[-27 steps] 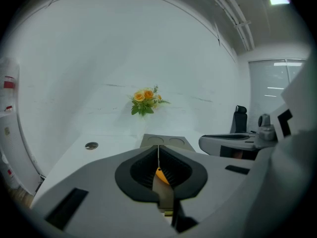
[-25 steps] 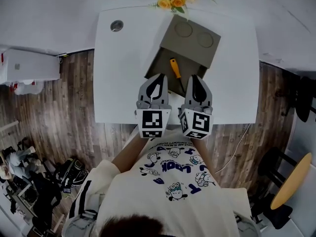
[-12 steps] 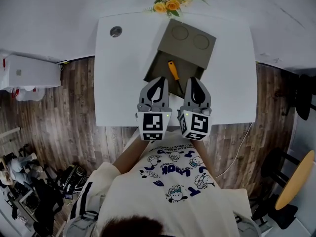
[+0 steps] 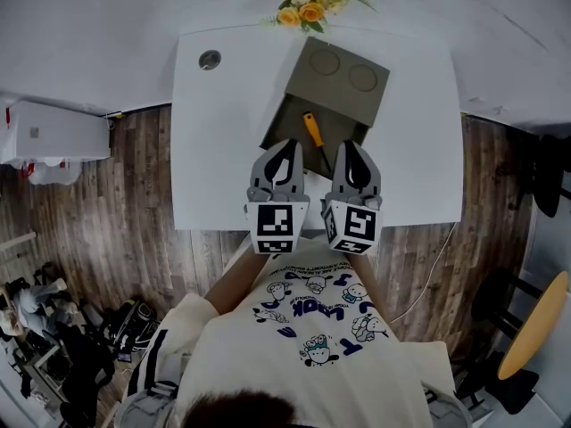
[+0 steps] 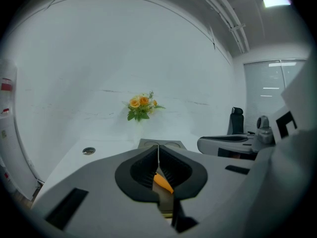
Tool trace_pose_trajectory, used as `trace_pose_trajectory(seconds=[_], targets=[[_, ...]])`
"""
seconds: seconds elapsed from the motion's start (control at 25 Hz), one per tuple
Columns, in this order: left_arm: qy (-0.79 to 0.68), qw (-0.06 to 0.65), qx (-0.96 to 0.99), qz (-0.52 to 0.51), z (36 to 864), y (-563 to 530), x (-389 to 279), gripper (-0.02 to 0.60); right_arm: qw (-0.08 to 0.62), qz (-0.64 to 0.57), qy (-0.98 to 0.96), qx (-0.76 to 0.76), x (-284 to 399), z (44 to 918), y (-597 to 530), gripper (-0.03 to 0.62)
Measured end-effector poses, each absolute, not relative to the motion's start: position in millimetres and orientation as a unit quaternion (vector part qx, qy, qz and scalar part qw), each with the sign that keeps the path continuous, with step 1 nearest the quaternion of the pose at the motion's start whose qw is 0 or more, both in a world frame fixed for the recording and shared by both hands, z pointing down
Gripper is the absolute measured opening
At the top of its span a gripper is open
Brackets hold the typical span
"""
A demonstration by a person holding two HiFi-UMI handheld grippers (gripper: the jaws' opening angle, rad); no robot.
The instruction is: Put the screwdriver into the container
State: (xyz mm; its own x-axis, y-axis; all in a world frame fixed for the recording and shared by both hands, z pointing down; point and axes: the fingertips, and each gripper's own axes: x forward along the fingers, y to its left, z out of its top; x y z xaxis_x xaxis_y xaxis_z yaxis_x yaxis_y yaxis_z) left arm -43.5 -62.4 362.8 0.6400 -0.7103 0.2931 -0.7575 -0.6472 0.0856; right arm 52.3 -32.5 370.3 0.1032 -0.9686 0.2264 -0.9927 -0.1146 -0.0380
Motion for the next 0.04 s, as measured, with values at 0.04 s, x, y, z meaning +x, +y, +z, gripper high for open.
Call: trace_pose_trajectory(seconds=[0.04], targets=[[-0.408,0.101,0.900,0.117,362.8,-62.4,-43.5,0.021,0.062,0.098,-0.662,0.740,52.2,370.5,-32.6,0.040]])
